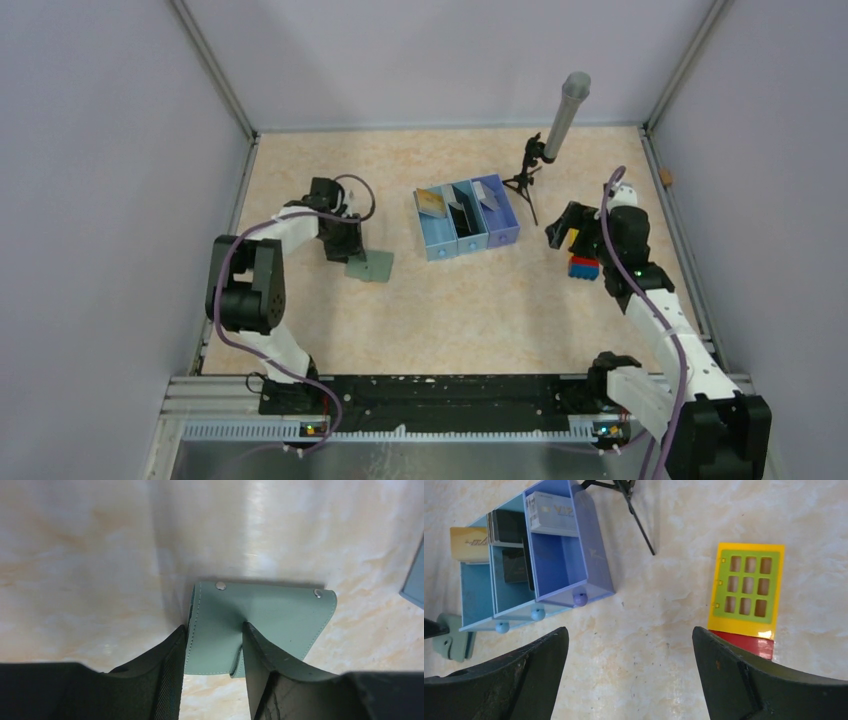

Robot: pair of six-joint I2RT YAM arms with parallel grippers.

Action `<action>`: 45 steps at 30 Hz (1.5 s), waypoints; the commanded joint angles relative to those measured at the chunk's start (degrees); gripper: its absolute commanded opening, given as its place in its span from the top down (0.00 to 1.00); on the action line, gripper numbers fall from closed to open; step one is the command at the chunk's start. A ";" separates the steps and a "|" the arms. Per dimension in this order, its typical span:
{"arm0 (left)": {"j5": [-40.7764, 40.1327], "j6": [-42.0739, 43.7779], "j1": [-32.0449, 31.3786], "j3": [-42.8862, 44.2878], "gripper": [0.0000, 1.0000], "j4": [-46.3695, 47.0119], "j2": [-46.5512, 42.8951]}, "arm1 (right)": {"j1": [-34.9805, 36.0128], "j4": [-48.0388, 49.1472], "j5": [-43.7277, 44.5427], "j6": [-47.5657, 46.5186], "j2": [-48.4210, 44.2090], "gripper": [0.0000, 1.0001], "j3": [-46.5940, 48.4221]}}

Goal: Put the credit cards into the card holder
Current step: Move the card holder to the center of the board.

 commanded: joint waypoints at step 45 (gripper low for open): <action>-11.06 -13.12 -47.21 -28.63 0.51 31.17 -23.10 | 32.72 14.08 -14.50 11.07 9.99 0.44 -9.24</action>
